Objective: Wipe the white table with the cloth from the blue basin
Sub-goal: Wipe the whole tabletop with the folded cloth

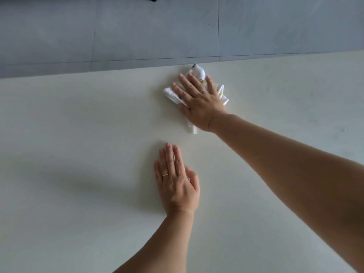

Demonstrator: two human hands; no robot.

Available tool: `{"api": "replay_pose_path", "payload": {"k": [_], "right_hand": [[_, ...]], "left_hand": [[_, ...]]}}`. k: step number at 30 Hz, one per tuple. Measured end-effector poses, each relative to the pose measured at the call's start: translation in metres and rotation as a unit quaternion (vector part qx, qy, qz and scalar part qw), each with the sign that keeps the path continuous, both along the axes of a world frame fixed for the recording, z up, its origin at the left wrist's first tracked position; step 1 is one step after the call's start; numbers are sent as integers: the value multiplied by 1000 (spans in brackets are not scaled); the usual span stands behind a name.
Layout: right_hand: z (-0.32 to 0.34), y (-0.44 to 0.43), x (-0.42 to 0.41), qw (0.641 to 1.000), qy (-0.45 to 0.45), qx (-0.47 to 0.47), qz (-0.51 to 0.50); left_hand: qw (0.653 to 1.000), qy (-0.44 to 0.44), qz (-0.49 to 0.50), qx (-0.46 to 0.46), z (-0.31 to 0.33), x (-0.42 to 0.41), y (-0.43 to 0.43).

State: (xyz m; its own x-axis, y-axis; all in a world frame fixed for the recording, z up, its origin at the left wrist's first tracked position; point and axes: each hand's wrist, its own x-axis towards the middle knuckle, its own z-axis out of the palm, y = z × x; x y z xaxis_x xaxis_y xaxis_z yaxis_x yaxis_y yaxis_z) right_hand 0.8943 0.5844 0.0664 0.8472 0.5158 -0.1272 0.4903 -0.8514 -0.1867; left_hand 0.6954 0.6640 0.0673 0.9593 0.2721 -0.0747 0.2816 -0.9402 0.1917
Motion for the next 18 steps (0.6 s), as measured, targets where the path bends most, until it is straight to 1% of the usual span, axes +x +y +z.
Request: {"api": "replay_pose_path", "payload": {"k": [1, 2, 3, 4, 6, 8, 9, 10, 11, 12, 13, 14, 15, 16, 17, 18], "right_hand": [[-1, -16, 7, 1000, -9, -6, 15], [-1, -34, 14, 1000, -13, -8, -1], [-2, -54, 19, 999, -13, -3, -47], [-3, -75, 24, 993, -11, 6, -114], [-4, -108, 25, 963, -6, 11, -270], [-5, -109, 23, 916, 12, 2, -400], [-4, -97, 19, 900, 18, 4, -436], [-3, -85, 14, 898, 21, 7, -440], [-4, -73, 8, 912, 18, 9, -409], [-4, -64, 1, 938, 13, 9, -345], [-4, -63, -5, 965, 10, 5, -263], [-2, -71, -7, 984, 10, -2, -180], [-1, -86, -4, 994, 10, -14, -109], [0, -106, 1, 998, 5, -24, -61], [0, -127, 7, 998, -3, -30, -48], [0, -147, 13, 997, -8, -30, -71]], "left_hand": [[1000, -1, -3, 0, 0, 0, 0], [1000, -2, -5, 0, -1, 0, 1], [1000, -4, -4, 0, -1, 0, 1], [1000, -4, -4, 0, -2, 0, 1], [1000, -2, -6, 3, -3, 0, 1], [1000, 1, -6, 8, -4, 0, 1], [1000, 1, -7, 9, -5, 0, 2], [1000, 0, -8, 9, -5, 0, 2], [1000, -3, -9, 10, -4, 0, 2], [1000, -5, -8, 12, -4, 0, 2], [1000, -6, -4, 11, -4, 0, 1], [1000, -8, -2, 10, -4, 0, 1], [1000, -10, -2, 10, -4, 0, 0], [1000, -13, -4, 11, -4, 0, 0], [1000, -16, -7, 13, -4, 0, 0], [1000, -20, -8, 15, -5, 0, 0]]}}
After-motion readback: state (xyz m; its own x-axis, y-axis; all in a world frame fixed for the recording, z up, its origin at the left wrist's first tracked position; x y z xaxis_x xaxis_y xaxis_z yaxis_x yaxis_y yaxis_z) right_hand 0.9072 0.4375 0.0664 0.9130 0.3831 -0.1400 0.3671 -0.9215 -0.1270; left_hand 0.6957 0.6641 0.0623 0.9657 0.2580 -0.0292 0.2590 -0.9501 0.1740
